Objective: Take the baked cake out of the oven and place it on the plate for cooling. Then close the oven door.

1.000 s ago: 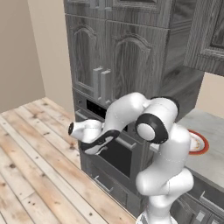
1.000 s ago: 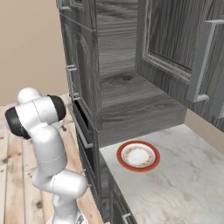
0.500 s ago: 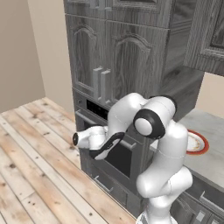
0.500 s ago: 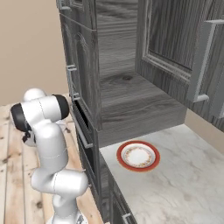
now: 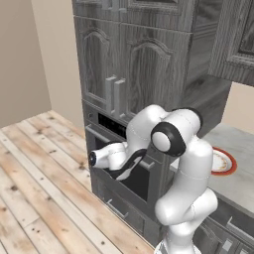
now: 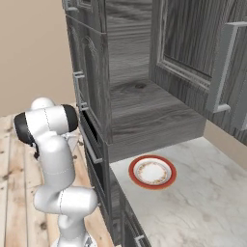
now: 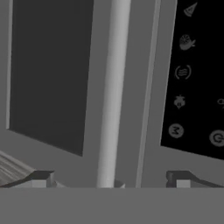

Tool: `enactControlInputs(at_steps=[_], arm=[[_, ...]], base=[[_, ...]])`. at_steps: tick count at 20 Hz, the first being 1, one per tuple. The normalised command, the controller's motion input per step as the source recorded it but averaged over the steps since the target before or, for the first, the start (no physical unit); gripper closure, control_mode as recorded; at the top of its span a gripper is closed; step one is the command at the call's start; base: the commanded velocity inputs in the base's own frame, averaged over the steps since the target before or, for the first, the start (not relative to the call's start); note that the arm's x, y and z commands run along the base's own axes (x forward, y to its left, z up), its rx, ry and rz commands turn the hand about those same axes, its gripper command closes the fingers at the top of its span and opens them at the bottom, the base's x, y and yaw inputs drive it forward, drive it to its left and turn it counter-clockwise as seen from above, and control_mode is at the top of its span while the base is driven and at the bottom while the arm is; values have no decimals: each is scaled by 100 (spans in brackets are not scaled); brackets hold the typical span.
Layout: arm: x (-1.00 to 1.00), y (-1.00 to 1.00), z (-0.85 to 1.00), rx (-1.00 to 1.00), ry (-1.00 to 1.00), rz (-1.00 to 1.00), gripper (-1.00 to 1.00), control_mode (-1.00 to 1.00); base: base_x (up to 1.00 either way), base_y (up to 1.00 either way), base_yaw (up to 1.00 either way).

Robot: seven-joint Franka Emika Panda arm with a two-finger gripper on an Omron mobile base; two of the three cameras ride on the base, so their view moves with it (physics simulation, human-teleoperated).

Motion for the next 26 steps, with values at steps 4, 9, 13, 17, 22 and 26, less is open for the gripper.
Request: enactControlInputs(at_steps=[4,9,13,17,22,26], arm=[[13,-15,-12,-1,0,0,-100,-100],[17,-12,-18,-3,0,0,-100,-100],[17,-13,-22,-3,0,0,-100,-100],[14,-10,-28,-2,-5,0,-100,-100],[16,-8,-26,-2,-8,0,-100,-100],[21,-10,-22,-2,-5,0,-100,-100]], base=[[0,0,0],[0,0,0],[0,0,0],[0,0,0],[0,0,0],[0,0,0]])
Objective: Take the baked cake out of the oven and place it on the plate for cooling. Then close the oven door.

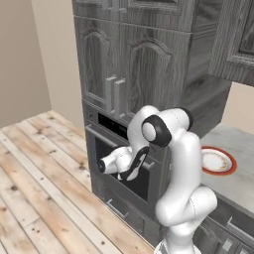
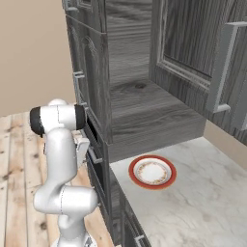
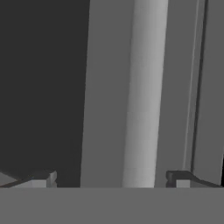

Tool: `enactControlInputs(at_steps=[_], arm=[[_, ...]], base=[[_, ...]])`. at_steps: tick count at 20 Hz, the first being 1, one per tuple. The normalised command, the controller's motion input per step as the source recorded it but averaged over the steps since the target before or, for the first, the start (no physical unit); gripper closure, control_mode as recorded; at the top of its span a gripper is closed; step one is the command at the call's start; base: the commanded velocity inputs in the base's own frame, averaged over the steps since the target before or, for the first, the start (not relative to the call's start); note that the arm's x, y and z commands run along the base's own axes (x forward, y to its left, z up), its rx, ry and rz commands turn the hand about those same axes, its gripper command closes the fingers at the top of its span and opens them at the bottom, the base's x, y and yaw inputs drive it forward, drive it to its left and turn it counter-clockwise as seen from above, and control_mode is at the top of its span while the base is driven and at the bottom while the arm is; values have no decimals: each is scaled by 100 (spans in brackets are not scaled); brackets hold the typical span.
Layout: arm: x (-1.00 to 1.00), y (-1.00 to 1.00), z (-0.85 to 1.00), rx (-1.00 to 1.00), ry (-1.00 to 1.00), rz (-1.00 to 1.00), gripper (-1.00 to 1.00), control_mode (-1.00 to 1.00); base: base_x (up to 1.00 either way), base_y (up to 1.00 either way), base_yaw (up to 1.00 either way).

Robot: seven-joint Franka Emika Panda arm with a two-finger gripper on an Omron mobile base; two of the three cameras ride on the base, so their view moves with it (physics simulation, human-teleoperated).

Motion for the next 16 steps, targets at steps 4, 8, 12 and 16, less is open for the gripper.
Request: enactControlInputs(at_steps=[4,8,12,16], arm=[[22,-14,-19,-2,-5,0,-100,-100],[29,-13,-16,-1,-1,0,-100,-100],[27,-2,-16,0,0,0,100,-100],[23,0,-14,0,0,0,100,-100]], base=[[0,0,0],[0,0,0],[0,0,0],[0,0,0]])
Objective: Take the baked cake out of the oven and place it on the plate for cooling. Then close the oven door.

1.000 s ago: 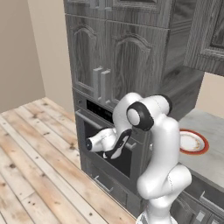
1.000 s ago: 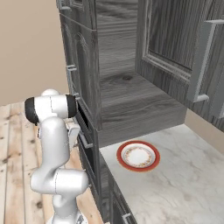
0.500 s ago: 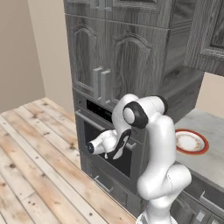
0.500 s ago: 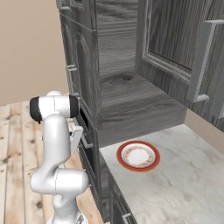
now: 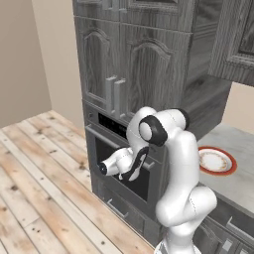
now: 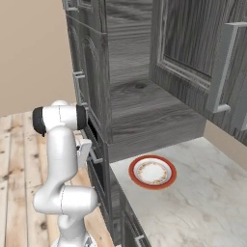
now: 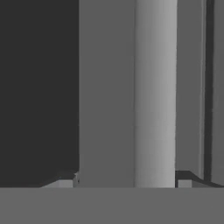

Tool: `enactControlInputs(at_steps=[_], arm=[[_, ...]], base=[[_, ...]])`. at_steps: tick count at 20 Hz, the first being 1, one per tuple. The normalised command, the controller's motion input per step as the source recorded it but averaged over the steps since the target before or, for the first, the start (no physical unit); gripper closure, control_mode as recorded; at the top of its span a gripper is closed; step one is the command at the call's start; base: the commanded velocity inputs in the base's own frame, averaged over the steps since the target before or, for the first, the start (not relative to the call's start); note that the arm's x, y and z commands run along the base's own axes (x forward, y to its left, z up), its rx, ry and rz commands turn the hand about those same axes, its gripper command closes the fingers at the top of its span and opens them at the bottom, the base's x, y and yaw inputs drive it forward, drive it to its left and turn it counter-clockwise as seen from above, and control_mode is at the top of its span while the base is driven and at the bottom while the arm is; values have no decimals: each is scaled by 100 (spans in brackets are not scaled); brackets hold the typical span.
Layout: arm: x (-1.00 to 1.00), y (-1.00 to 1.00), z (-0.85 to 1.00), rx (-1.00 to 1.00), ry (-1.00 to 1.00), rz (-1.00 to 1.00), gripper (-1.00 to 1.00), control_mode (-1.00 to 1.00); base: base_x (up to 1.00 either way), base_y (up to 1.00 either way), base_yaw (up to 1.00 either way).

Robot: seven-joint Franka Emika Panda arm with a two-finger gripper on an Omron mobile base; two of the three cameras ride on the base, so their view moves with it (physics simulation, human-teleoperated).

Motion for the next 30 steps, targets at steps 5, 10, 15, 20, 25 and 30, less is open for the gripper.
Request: enactControlInputs(at_steps=[5,10,15,20,25,30], arm=[[1,4,-21,1,6,0,100,-100],[-15,43,-42,1,8,2,100,-100],[-38,76,-53,0,7,5,100,-100],[-53,85,-62,0,8,4,100,-100],[-58,86,-70,0,8,4,100,-100],[-58,85,-76,0,10,4,100,-100]], base=[[0,0,0],[0,0,0],[0,0,0],[0,0,0],[0,0,0],[0,0,0]])
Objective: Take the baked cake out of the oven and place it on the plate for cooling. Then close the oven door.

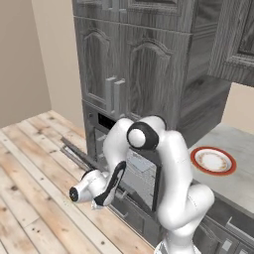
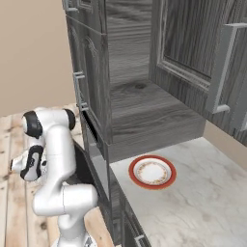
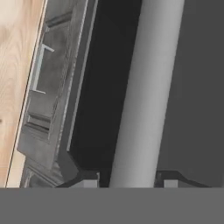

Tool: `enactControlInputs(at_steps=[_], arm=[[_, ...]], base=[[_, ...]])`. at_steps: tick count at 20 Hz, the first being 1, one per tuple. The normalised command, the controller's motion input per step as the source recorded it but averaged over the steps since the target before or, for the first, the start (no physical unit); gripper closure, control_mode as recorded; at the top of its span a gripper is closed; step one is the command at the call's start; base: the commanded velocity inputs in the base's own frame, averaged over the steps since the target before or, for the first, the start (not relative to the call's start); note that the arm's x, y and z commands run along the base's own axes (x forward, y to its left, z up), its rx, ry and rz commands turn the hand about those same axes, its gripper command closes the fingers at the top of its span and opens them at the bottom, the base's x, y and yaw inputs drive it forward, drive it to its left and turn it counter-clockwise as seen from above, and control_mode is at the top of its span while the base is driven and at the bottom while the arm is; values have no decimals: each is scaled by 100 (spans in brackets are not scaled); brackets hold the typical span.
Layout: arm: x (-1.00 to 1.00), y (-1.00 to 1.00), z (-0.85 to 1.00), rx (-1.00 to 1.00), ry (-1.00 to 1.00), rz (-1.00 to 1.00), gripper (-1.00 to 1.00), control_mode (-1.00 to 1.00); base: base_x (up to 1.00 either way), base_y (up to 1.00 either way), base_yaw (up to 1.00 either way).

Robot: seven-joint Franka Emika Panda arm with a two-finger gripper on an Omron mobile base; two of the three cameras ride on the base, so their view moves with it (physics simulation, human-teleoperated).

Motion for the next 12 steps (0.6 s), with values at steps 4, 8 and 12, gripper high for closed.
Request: enactControlInputs(at_steps=[4,8,12], arm=[[-54,84,-78,0,9,4,100,-100],[-46,83,-78,0,6,3,-100,-100],[-52,59,-40,0,4,3,-100,-100]], base=[[0,0,0],[0,0,0],[0,0,0]])
